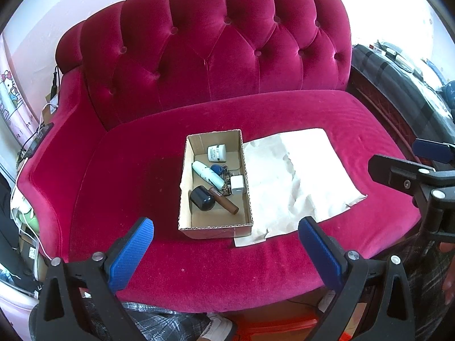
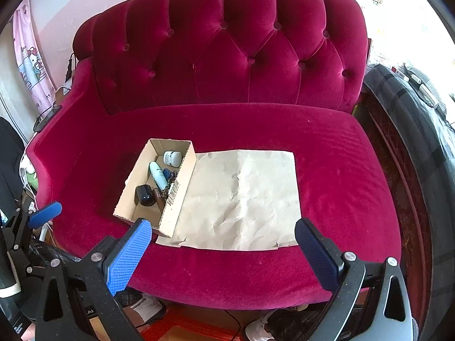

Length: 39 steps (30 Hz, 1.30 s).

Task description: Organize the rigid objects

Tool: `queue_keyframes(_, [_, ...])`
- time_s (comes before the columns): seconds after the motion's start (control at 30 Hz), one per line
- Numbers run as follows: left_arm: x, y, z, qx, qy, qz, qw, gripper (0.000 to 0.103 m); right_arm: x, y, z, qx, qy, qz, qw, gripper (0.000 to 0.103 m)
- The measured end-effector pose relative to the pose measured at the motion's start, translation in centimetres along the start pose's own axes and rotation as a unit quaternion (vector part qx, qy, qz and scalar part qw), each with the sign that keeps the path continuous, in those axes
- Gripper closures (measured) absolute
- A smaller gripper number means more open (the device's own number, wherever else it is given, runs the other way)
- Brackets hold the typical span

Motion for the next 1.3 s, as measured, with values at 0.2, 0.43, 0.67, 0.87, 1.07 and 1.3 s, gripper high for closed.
queue_keyframes(0.2, [-0.05,0.25,-0.16,0.002,0.003,-0.001,1.0,0.0,-0.15,0.02,-0.05,0.001,0.0,0.002,1.0,0.0])
queue_keyframes(0.43, [-0.05,0.48,-0.29,0.004,0.005,0.001,1.0,0.0,-0.24,0.22,-0.15,0.003,0.002,0.001,1.0,0.0])
queue_keyframes(0.67, [0.08,0.65,-0.43,0.007,0.005,0.002,1.0,0.0,-0.2,0.28,-0.09,0.004,0.001,0.003,1.0,0.0])
queue_keyframes(0.87, [0.12,0.7,-0.46,0.007,0.006,0.003,1.0,0.0,-0.16,0.3,-0.12,0.003,0.002,0.001,1.0,0.0])
queue_keyframes(1.07, [0.17,0.74,-0.56,0.008,0.008,0.003,0.9999,0.0,-0.34,0.36,-0.17,0.004,0.002,0.0,1.0,0.0])
queue_keyframes(1.3, [0.16,0.75,-0.73,0.009,0.009,0.003,0.9999,0.0,-0.38,0.39,-0.31,0.005,0.0,0.0,1.0,0.0])
Point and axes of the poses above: each gripper's, at about its wrist camera, not at the fingertips, and y roughly against the way its jaws point, x to its right, z to its underside, the point moved 4 cm from there along -y, roughly the way its jaws point, and after that the axes turned 7 degrees about x, right-handed, at the moved point
